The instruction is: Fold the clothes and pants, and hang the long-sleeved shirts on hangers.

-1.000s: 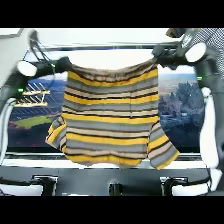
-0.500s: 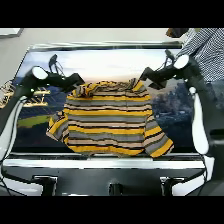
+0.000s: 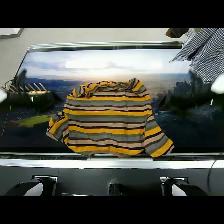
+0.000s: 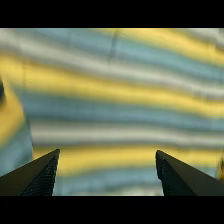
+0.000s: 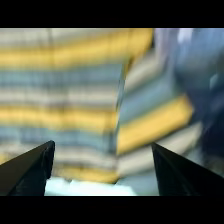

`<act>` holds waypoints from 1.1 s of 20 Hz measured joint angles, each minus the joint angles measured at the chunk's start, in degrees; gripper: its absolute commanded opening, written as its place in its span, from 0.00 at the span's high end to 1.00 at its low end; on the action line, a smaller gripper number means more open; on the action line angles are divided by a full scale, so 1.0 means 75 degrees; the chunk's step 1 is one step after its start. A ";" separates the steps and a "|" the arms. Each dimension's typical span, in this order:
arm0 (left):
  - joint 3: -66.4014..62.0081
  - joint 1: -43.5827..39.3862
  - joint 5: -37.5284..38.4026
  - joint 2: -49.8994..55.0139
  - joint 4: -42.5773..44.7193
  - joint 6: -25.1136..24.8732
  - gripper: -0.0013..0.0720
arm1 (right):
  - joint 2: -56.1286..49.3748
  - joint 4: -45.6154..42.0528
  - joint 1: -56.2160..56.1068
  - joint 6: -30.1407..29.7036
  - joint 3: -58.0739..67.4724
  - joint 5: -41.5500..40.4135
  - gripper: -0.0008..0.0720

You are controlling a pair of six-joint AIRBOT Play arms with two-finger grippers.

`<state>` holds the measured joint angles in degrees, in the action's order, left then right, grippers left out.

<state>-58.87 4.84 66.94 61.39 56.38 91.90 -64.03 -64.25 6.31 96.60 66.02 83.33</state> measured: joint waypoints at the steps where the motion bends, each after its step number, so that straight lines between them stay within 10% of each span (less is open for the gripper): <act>1: 0.0726 0.0035 -0.0020 -0.0522 -0.0204 0.0003 0.00 | 0.0586 0.0306 -0.0125 0.0169 -0.1003 -0.0204 0.05; 8: 0.3888 0.0125 -0.0117 -0.3057 -0.0883 0.0493 0.00 | 0.2955 0.2098 -0.2078 0.1536 -0.5788 -0.2299 0.05; 16: 0.4430 0.0128 -0.0122 -0.3483 -0.0970 0.0606 0.00 | 0.1967 0.3101 -0.3879 0.2250 -0.6674 -0.4995 0.12; 19: 0.4456 0.0128 -0.0122 -0.3503 -0.0973 0.0609 0.00 | 0.1530 0.3532 -0.3995 0.1938 -0.6714 -0.5671 0.84; 22: 0.4494 0.0131 -0.0082 -0.3439 -0.0941 0.0720 0.00 | 0.1431 0.3754 -0.4039 0.1792 -0.6697 -0.5971 0.96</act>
<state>-25.17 5.82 66.32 35.59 49.32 97.30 -53.30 -36.10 -23.99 110.04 15.79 38.54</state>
